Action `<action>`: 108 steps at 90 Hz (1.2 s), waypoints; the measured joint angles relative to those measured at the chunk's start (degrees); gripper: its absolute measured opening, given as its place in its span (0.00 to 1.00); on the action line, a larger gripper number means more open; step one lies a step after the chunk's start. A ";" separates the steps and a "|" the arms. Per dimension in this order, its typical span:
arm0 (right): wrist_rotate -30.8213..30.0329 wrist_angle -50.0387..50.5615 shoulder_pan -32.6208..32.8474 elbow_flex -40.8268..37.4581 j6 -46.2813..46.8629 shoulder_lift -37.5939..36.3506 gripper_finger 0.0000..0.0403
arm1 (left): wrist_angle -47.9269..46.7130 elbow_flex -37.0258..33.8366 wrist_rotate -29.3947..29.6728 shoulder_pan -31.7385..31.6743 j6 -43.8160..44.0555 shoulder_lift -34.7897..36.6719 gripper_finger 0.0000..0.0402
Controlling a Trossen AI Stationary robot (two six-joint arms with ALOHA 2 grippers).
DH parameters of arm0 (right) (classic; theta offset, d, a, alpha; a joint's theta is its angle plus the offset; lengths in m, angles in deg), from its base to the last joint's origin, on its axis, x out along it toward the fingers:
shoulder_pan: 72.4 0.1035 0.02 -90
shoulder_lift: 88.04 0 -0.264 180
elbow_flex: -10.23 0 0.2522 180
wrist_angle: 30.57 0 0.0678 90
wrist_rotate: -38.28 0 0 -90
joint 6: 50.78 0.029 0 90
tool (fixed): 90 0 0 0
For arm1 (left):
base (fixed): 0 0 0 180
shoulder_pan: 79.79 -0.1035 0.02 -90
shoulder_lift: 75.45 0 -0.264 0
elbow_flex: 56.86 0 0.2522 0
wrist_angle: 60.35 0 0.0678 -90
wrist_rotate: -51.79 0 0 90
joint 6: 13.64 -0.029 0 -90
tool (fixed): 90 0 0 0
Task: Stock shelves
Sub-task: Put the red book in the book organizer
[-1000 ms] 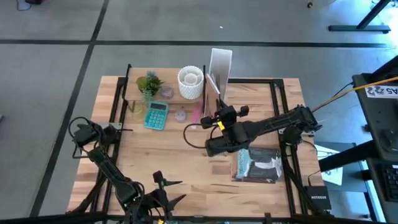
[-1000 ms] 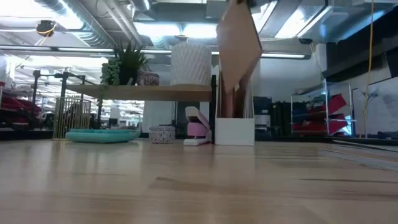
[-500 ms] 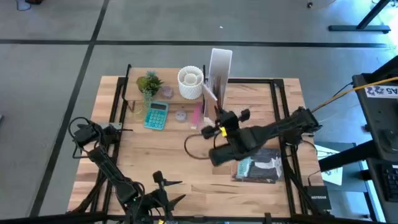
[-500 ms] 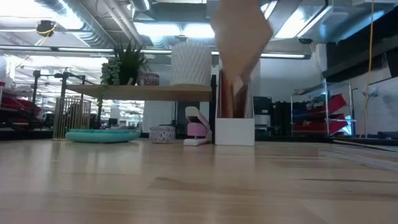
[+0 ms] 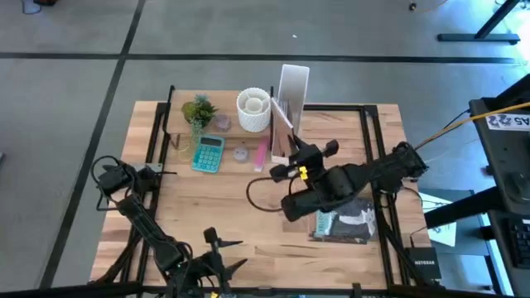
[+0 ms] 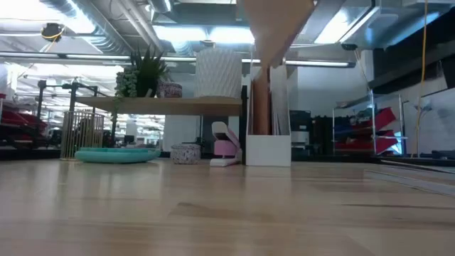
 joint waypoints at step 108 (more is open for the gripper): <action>-2.31 -5.50 -4.04 -0.04 -9.67 5.99 0.01 | -0.14 0.00 0.00 0.00 -0.21 0.00 0.59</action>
